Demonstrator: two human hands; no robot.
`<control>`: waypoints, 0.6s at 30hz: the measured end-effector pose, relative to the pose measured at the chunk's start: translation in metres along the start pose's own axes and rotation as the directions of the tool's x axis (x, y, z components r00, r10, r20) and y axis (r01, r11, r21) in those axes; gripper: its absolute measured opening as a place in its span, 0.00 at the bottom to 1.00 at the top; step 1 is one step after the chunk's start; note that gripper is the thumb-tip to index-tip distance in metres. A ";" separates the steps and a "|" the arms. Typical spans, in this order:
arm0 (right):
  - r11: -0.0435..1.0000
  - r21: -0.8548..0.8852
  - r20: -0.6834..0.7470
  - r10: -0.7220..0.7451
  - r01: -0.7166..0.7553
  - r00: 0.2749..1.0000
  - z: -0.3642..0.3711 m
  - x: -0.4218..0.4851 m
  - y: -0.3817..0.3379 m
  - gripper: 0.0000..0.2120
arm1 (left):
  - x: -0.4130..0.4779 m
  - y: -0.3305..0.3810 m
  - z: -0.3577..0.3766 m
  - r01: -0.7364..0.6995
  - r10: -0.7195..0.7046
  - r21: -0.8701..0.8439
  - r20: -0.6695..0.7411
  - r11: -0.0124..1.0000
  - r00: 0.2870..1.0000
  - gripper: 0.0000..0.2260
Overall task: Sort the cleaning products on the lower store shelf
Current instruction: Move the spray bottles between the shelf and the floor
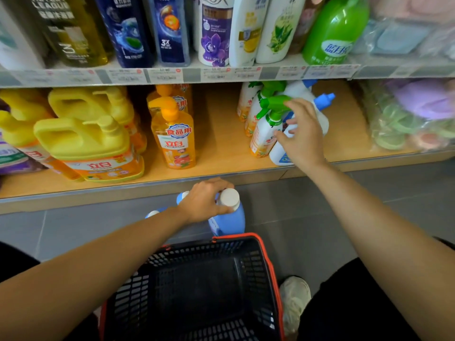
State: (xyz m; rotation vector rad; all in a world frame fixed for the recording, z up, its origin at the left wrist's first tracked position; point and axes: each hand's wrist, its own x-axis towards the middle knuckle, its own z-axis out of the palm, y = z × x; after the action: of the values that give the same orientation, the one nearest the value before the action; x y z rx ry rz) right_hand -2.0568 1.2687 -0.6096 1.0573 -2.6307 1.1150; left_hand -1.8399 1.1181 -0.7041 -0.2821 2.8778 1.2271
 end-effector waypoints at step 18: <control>0.910 -0.385 0.231 -0.062 0.150 0.971 -0.004 0.021 -0.035 0.16 | -0.017 0.039 -0.085 0.078 -0.152 -0.408 -0.151 0.910 0.977 0.12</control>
State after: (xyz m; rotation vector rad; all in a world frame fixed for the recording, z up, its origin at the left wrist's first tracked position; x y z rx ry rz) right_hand -2.0515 1.2421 -0.5785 1.2635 -2.7471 0.4245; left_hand -1.8242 1.0868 -0.6161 -0.5841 2.6662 1.8483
